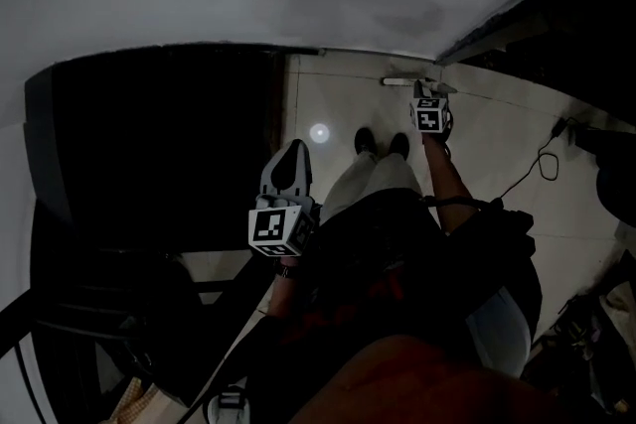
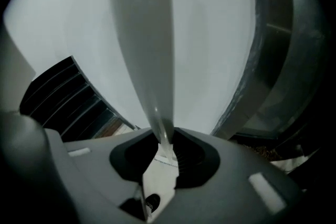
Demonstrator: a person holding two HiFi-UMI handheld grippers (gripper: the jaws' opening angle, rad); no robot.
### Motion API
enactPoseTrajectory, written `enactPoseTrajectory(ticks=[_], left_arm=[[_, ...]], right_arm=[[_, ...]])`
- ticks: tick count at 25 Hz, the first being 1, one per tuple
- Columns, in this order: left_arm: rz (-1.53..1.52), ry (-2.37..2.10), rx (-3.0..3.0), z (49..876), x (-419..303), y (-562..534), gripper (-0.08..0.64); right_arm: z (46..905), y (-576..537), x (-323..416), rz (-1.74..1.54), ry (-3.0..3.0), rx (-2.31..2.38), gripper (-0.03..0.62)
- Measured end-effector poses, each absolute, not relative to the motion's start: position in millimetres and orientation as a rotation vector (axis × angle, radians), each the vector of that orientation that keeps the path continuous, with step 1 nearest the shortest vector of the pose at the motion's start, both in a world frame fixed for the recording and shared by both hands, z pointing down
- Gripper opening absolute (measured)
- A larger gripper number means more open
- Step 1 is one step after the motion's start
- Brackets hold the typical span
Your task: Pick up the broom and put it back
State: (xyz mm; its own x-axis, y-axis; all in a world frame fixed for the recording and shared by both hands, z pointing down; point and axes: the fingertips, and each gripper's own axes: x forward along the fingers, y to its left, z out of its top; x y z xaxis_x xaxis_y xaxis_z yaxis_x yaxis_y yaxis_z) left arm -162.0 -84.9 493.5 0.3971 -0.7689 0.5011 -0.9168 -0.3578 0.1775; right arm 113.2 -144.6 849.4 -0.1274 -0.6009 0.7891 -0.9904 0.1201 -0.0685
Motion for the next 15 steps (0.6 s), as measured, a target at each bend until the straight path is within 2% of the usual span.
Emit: enactPoseTrajectory(ticks=[4, 10, 15], left_arm=[[0.429, -1.380, 2.285, 475.7, -152.2, -89.0, 0.005], [0.277, -1.307, 2.357, 451.8, -118.6, -126.2, 0.005], [0.323, -1.196, 2.357, 448.3, -111.3, -136.3, 0.005]], right_arm=[[757.4, -129.2, 115.3, 0.803, -1.903, 1.644, 0.087], [598.9, -136.4, 132.8, 0.595, -2.111, 1.840, 0.089], [485.8, -110.8, 114.7, 0.492, -2.283, 1.816, 0.091]])
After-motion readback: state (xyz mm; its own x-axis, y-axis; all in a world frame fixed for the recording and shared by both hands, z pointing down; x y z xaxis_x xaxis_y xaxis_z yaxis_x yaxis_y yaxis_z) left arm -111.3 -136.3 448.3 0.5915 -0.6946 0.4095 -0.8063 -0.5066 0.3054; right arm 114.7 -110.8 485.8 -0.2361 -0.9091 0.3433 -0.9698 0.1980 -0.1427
